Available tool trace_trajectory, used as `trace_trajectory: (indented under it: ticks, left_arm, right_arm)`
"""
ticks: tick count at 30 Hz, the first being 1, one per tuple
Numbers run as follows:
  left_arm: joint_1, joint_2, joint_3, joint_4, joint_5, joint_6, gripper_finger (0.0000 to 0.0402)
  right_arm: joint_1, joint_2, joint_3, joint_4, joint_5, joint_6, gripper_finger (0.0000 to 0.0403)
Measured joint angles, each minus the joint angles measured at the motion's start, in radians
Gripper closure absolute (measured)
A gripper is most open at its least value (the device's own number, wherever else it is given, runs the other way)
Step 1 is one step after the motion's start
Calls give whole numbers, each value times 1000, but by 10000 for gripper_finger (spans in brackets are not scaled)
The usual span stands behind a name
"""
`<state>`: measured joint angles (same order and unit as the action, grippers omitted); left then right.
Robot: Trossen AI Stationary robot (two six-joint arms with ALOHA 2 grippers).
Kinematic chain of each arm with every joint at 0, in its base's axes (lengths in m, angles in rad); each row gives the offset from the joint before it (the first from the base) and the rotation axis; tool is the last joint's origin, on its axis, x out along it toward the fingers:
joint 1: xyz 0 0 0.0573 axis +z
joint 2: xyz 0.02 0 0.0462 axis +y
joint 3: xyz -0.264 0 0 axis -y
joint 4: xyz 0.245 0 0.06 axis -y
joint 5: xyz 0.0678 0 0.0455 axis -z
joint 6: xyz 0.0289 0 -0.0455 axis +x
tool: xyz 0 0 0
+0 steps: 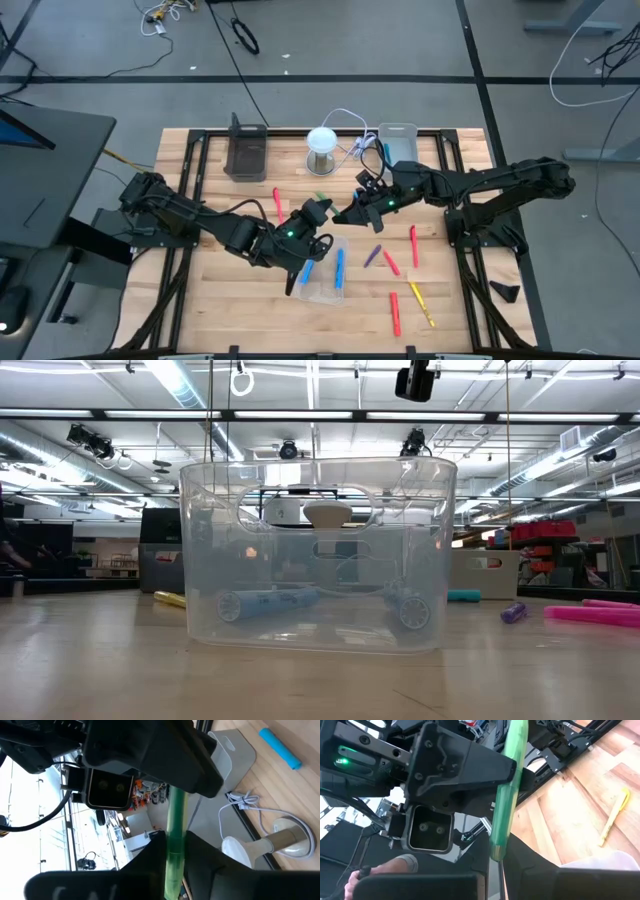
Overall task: Pick & Place Markers
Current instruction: Put the green pen into the gray bin
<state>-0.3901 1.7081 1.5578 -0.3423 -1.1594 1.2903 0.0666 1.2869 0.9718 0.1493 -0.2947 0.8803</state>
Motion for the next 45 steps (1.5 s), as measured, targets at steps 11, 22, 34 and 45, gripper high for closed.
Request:
trace_trajectory:
  ticks: [11, 22, 34, 45]
  left_arm:
    - [-1, 0, 0, -1, -20, 31, 357]
    - [-38, 0, 0, -1, -11, 57, 357]
    - [-80, 0, 0, 1, 21, 30, 357]
    - [-78, 0, 0, 2, 23, 30, 357]
  right_arm:
    - [2, 0, 0, 0, -82, 2, 334]
    - [-4, 0, 2, -2, -123, 47, 243]
    - [-23, 4, 2, 27, -79, 54, 209]
    - [-16, 19, 1, 97, -88, 86, 240]
